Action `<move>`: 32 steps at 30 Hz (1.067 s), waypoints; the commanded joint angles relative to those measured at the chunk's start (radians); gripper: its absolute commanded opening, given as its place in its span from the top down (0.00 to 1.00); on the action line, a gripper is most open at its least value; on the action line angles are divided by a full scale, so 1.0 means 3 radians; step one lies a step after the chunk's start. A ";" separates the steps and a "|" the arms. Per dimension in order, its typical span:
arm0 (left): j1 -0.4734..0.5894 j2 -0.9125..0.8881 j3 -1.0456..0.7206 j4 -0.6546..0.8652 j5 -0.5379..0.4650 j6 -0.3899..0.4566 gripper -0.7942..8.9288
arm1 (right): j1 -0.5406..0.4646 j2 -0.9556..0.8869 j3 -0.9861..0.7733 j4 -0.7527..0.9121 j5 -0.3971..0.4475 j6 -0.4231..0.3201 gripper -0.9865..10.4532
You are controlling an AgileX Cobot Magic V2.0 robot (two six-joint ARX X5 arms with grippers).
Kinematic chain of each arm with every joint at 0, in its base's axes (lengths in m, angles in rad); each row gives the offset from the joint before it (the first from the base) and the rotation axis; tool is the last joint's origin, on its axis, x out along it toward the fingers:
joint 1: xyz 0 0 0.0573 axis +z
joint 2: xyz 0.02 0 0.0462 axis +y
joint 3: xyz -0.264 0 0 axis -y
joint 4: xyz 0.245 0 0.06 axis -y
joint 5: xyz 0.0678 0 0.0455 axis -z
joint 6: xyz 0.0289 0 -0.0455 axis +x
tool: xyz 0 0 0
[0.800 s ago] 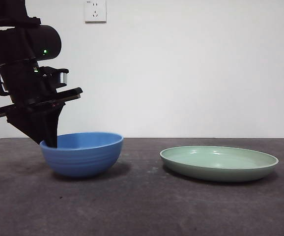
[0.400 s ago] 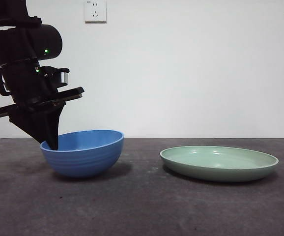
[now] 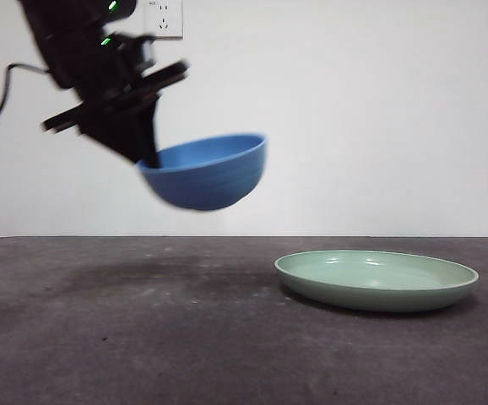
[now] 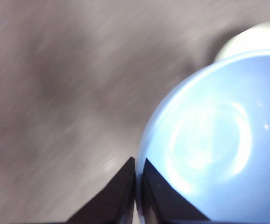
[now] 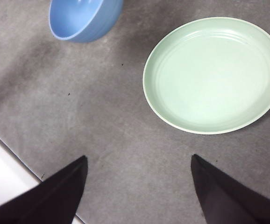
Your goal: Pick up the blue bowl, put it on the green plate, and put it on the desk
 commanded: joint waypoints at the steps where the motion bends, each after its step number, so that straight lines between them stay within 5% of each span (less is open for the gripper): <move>1: -0.0154 0.0037 0.0146 0.0037 0.0023 -0.0071 0.91 | 0.0011 0.0024 0.0072 0.0033 0.0003 0.0130 0.61; 32: -0.0857 0.1972 0.2173 -0.0459 -0.0003 -0.0261 0.91 | 0.0011 -0.0702 0.0158 -0.0431 0.0352 0.0388 0.61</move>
